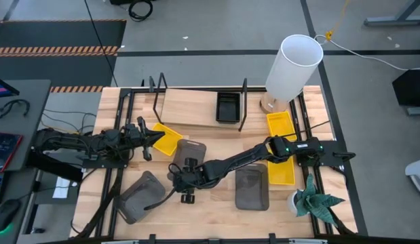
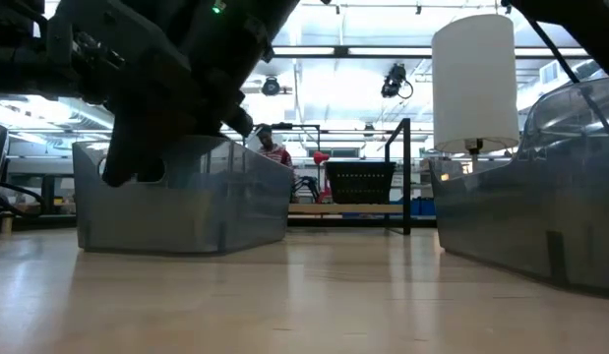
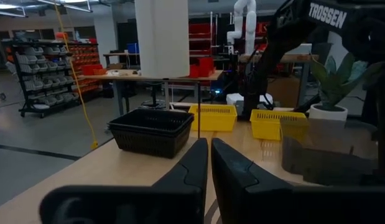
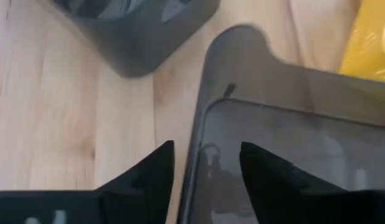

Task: Stack baskets on shelf by color
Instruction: Stack the light black bin on the top of the light black bin

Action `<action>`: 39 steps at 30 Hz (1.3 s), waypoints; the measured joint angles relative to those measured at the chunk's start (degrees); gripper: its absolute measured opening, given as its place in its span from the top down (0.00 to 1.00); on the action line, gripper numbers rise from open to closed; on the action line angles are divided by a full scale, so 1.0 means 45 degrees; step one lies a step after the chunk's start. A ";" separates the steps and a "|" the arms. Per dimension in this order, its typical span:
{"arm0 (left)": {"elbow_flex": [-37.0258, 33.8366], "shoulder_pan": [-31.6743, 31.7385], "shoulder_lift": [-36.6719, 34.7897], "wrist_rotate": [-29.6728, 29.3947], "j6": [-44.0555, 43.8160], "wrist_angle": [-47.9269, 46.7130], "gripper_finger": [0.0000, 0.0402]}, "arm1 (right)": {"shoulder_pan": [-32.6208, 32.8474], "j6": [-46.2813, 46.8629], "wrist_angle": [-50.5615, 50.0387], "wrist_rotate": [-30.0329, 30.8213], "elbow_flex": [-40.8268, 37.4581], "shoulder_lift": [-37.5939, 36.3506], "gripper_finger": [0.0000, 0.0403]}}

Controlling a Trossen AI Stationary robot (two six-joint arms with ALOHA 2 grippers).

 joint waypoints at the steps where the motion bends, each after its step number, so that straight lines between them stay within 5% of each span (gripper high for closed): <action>1: 0.0000 0.0000 0.0000 -0.0005 0.0000 0.0027 0.93 | -0.0005 0.0019 -0.0036 0.0054 0.0005 -0.0018 0.58; 12: 0.0000 0.0000 -0.0005 0.0000 0.0000 0.0031 0.93 | 0.0005 0.1112 -0.1433 -0.0297 0.0000 -0.0234 0.98; 28: 0.0000 0.0000 0.0000 0.0000 0.0000 0.0032 0.91 | 0.1277 0.1474 -0.4764 -0.0562 0.0005 -0.2934 0.99; 39: 0.0000 0.0000 0.0000 0.0000 0.0000 0.0036 0.93 | 0.3933 0.3303 -0.7605 0.1701 0.0009 -0.4288 1.00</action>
